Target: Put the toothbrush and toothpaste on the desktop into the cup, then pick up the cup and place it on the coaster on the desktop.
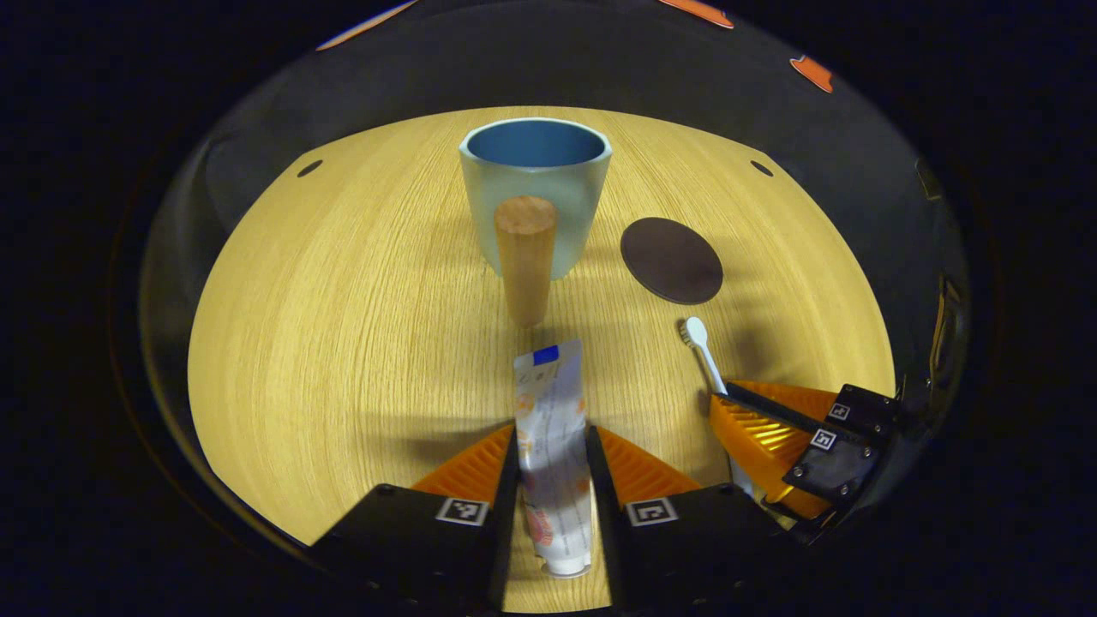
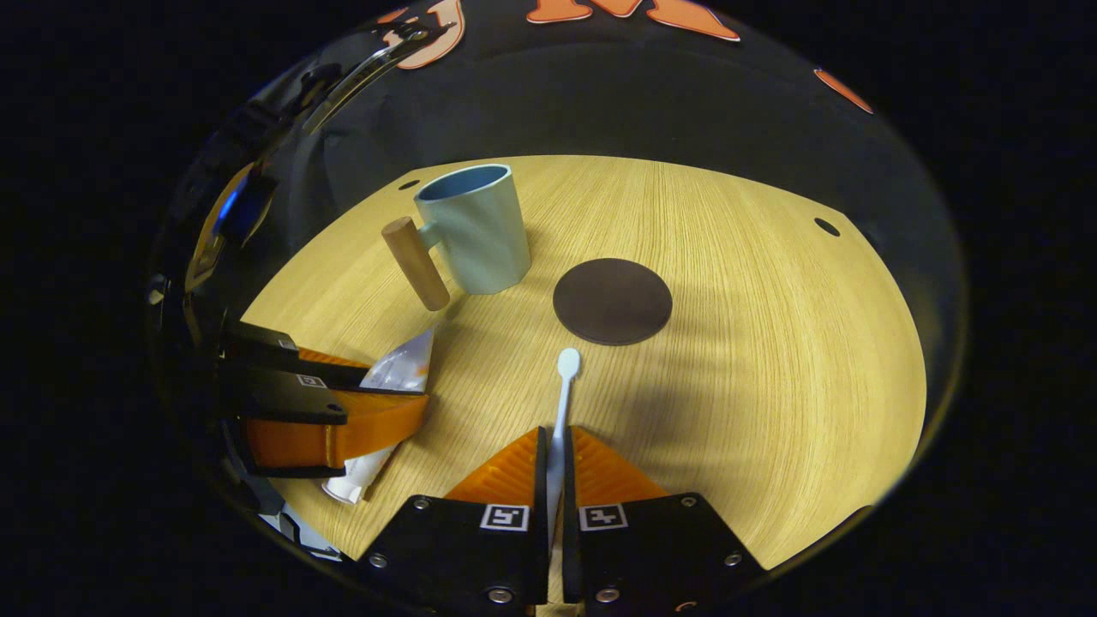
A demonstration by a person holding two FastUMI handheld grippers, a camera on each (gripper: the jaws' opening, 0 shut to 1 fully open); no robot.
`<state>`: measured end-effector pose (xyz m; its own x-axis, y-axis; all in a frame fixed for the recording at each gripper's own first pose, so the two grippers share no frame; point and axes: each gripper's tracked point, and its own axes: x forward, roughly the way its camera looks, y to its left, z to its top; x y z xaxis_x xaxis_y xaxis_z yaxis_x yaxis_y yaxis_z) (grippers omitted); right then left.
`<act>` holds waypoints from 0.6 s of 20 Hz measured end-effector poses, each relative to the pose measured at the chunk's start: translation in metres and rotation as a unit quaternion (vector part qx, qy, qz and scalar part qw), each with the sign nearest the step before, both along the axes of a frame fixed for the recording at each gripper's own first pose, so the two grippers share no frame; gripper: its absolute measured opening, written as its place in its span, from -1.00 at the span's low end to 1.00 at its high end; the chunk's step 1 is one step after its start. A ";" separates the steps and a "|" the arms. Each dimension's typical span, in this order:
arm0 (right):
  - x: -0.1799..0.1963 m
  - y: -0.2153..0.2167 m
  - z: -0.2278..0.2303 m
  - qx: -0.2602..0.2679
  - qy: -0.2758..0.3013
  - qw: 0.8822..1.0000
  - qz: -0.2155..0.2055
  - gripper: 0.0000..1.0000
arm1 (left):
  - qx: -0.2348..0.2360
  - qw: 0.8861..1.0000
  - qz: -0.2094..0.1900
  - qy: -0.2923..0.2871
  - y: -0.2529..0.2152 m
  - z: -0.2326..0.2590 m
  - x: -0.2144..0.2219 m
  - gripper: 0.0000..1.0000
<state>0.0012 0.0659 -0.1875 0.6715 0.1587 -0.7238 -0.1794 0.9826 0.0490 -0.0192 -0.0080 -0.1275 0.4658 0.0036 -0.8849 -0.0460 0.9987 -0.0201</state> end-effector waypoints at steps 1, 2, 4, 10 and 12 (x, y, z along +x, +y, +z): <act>-0.001 0.002 -0.001 0.012 0.002 1.000 -0.001 -0.90 | -0.009 1.000 0.009 -0.002 0.000 -0.002 -0.004 -0.51; -0.002 0.004 -0.001 0.020 0.003 1.000 0.001 -0.92 | -0.021 1.000 0.013 -0.011 -0.001 -0.001 0.000 -0.67; 0.001 0.003 -0.002 0.025 -0.007 1.000 -0.002 -0.92 | -0.042 0.999 0.014 -0.017 -0.001 -0.001 0.000 -0.72; 0.007 0.006 0.015 0.063 -0.066 0.996 -0.008 -0.93 | -0.079 0.993 -0.012 -0.087 -0.002 0.005 0.004 -0.72; 0.010 0.006 0.027 0.075 -0.088 0.993 -0.007 -0.94 | -0.085 0.988 -0.021 -0.124 0.000 0.010 0.011 -0.72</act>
<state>0.0116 0.0717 -0.1609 0.7887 0.2449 -0.5638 -0.1839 0.9692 0.1638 -0.0077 -0.0075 -0.1178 0.6654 -0.1588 -0.7294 0.0220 0.9809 -0.1935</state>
